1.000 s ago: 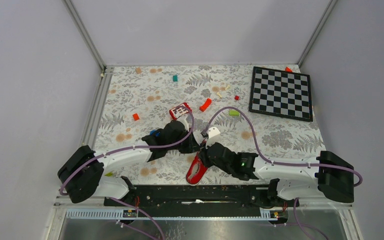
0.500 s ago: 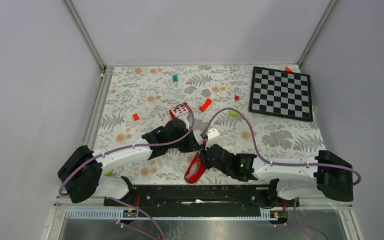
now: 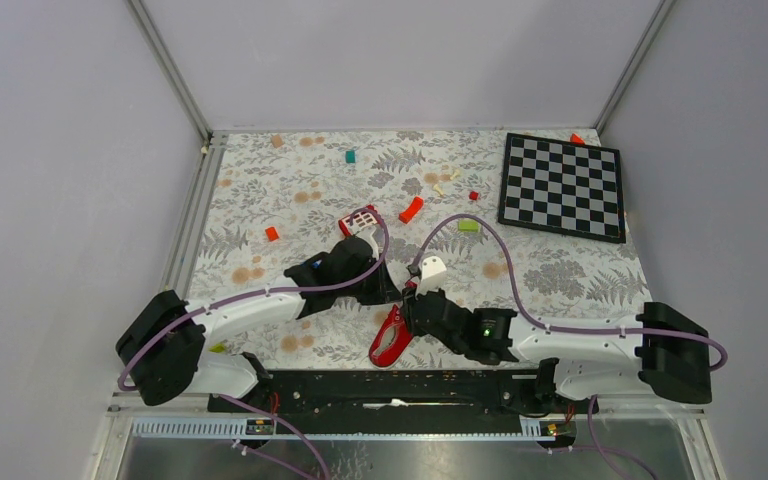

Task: Tie the shoes
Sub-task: Cross the shoelace with the shoelace.

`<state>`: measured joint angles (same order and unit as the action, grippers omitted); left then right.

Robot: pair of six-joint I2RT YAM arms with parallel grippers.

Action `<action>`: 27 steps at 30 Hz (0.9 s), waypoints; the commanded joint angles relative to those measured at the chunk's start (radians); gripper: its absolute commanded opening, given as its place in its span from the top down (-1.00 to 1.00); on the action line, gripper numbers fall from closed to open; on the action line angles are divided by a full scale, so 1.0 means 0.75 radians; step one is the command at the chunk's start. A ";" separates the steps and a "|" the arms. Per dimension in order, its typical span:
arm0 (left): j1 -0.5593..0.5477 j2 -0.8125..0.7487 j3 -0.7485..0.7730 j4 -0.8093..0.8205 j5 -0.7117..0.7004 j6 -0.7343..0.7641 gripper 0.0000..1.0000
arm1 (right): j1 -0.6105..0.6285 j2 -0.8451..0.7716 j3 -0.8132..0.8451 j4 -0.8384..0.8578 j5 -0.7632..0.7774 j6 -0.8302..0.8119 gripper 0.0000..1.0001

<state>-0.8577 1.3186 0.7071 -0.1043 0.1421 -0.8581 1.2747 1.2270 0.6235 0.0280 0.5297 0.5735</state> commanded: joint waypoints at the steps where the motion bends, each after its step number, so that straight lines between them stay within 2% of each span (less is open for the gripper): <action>1: 0.001 0.016 0.071 0.034 -0.023 -0.005 1.00 | 0.013 -0.097 -0.046 -0.029 0.079 0.171 0.21; 4: 0.001 0.022 0.078 0.034 -0.021 -0.003 1.00 | 0.014 -0.155 -0.098 -0.010 -0.031 0.305 0.04; 6: 0.000 0.028 0.081 0.035 -0.019 0.000 1.00 | 0.015 -0.168 -0.104 0.011 -0.120 0.372 -0.15; 9: 0.000 0.036 0.086 0.032 -0.021 0.003 1.00 | 0.023 -0.110 -0.045 -0.102 -0.167 0.435 -0.19; 18: 0.000 0.021 0.080 0.035 -0.030 0.000 1.00 | 0.034 0.096 0.060 -0.128 -0.233 0.477 -0.14; 20: 0.001 0.020 0.082 0.032 -0.029 0.001 1.00 | 0.035 0.128 0.080 -0.145 -0.237 0.478 0.00; 23: 0.001 0.011 0.080 0.031 -0.028 -0.001 1.00 | 0.033 0.121 0.068 -0.151 -0.229 0.490 0.65; 25: 0.000 0.006 0.078 0.032 -0.032 -0.003 1.00 | 0.033 0.098 0.045 -0.157 -0.213 0.504 1.00; 27: 0.000 0.001 0.076 0.033 -0.030 -0.004 1.00 | 0.031 0.074 0.019 -0.168 -0.196 0.510 1.00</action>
<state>-0.8577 1.3449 0.7235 -0.1112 0.1417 -0.8581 1.2911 1.3212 0.6422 -0.0753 0.3481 0.9329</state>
